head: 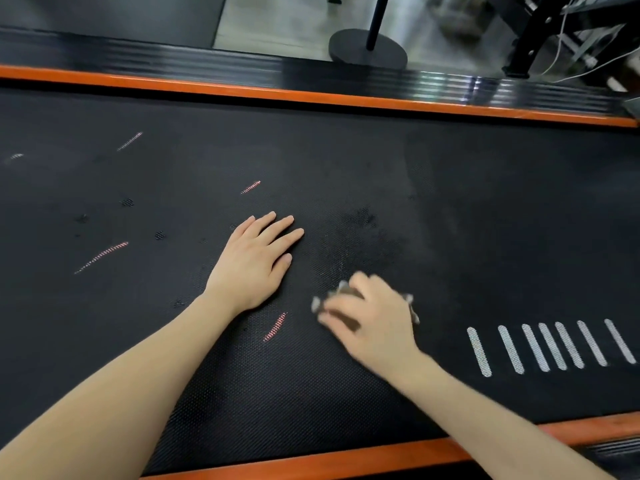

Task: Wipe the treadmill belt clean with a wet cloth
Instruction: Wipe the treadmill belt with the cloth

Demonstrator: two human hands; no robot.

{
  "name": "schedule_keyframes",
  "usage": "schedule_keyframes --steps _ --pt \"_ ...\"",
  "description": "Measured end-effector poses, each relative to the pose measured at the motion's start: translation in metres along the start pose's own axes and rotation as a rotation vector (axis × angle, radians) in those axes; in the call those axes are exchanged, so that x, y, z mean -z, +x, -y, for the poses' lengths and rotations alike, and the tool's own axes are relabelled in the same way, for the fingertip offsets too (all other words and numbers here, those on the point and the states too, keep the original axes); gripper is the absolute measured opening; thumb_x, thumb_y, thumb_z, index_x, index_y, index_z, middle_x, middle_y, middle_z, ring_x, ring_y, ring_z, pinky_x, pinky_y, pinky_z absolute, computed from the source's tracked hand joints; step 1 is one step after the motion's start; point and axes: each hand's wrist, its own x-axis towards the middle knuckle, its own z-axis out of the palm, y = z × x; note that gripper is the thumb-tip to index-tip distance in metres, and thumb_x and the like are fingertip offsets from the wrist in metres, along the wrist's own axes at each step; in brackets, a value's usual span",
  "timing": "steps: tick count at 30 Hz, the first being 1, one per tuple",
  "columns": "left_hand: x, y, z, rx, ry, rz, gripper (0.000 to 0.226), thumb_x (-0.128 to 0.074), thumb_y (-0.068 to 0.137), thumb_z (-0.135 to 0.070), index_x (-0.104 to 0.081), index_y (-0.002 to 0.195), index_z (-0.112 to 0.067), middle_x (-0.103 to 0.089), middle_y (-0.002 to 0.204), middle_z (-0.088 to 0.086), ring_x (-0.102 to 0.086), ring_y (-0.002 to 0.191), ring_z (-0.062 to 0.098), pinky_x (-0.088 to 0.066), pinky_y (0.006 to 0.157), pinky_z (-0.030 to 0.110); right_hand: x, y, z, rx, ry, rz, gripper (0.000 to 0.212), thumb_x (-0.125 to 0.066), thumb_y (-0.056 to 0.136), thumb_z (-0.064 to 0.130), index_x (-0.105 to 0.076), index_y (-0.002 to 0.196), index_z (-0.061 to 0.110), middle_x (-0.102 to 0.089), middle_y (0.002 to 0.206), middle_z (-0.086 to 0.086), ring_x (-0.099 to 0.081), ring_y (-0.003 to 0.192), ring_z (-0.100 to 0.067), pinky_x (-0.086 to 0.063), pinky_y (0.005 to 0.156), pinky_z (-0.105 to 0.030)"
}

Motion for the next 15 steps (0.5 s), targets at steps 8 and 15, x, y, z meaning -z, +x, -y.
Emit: schedule_keyframes --steps 8,15 --pt "0.0 -0.001 -0.001 -0.004 0.005 -0.019 0.057 -0.019 0.093 -0.042 -0.048 0.138 -0.023 -0.043 0.146 0.001 -0.033 0.138 0.028 -0.019 0.115 0.044 0.022 0.064 -0.115 -0.483 -0.33 -0.18 0.026 -0.057 0.087 0.048 -0.072 0.096 0.03 -0.052 0.092 -0.005 -0.057 0.088 -0.029 -0.038 0.067 -0.031" --pt "-0.001 0.0 -0.001 -0.014 0.027 -0.022 0.058 -0.018 0.093 -0.043 -0.047 0.139 -0.023 -0.043 0.146 0.002 -0.033 0.138 0.028 -0.019 0.115 0.045 0.025 -0.039 -0.018 -0.212 -0.092 -0.059 0.022 -0.061 0.083 0.045 -0.071 0.077 0.026 -0.051 0.076 -0.001 -0.052 0.067 -0.021 -0.042 0.054 -0.029"
